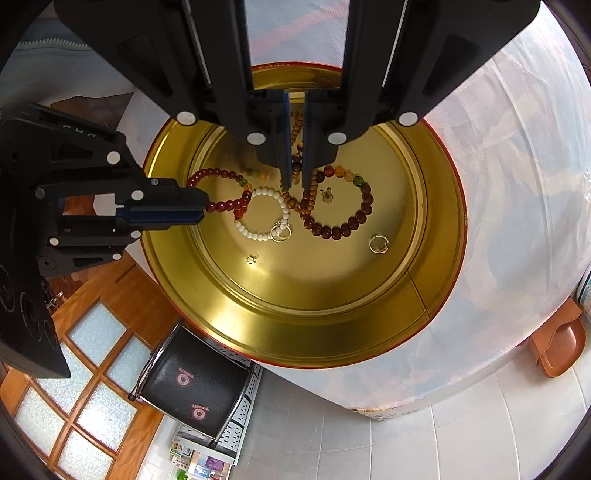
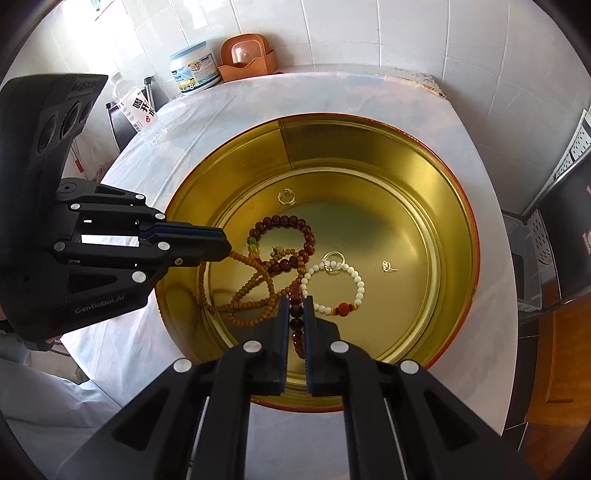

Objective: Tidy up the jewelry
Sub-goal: 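Open both tools to drop the necklace and bracelet into the tin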

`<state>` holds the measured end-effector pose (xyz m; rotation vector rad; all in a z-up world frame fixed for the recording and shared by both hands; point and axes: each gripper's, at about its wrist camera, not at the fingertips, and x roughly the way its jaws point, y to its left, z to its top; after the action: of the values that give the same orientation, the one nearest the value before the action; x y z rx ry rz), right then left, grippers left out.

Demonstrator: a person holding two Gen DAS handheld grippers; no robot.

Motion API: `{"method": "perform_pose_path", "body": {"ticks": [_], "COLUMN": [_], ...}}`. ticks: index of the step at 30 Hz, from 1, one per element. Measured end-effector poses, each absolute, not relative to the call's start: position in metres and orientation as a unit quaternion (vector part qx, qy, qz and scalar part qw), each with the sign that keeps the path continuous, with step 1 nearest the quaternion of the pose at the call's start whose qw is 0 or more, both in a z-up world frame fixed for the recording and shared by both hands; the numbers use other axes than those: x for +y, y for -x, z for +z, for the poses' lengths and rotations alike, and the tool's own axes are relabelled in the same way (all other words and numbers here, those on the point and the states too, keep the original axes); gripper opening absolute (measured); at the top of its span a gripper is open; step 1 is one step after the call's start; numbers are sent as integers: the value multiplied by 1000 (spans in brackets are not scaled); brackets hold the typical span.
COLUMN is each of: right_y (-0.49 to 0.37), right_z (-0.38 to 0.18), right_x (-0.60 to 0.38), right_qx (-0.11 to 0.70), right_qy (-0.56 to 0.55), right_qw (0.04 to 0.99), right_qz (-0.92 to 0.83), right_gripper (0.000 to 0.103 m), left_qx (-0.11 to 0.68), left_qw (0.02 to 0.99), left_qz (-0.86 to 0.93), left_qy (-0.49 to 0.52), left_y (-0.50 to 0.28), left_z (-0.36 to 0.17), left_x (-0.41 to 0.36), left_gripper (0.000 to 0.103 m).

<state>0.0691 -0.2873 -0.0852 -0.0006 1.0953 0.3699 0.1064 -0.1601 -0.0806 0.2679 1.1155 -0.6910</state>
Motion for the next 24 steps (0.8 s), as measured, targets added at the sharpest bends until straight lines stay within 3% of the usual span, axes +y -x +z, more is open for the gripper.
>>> {"method": "perform_pose_path", "body": {"ticks": [7, 9, 10, 11, 12, 13, 24], "right_y": [-65, -63, -62, -62, -61, -58, -54], "right_z": [-81, -79, -79, -79, -78, -76, -70], "right_x": [-285, -284, -283, -283, -281, -281, -281], "right_qx": [506, 501, 498, 497, 493, 485, 469], "right_qy": [13, 21, 23, 27, 34, 41, 51], "right_qw": [844, 848, 850, 850, 853, 859, 868], "right_qz": [175, 172, 173, 173, 169, 163, 156], "right_gripper": [8, 8, 16, 28, 60, 77, 78], "left_qx": [503, 498, 496, 492, 486, 475, 468], "left_qw": [793, 795, 796, 799, 805, 811, 815], "left_qz": [-314, -314, -311, -303, -292, -288, -289], "left_qy": [-137, -145, -153, -165, -176, -183, -181], "left_y": [-105, -103, -103, -102, -101, -100, -98], "left_z": [-75, -72, -72, -71, -70, -68, -64], "left_x": [-158, -158, -159, -159, -160, -159, -154], "left_gripper": [5, 10, 17, 52, 84, 85, 85]}}
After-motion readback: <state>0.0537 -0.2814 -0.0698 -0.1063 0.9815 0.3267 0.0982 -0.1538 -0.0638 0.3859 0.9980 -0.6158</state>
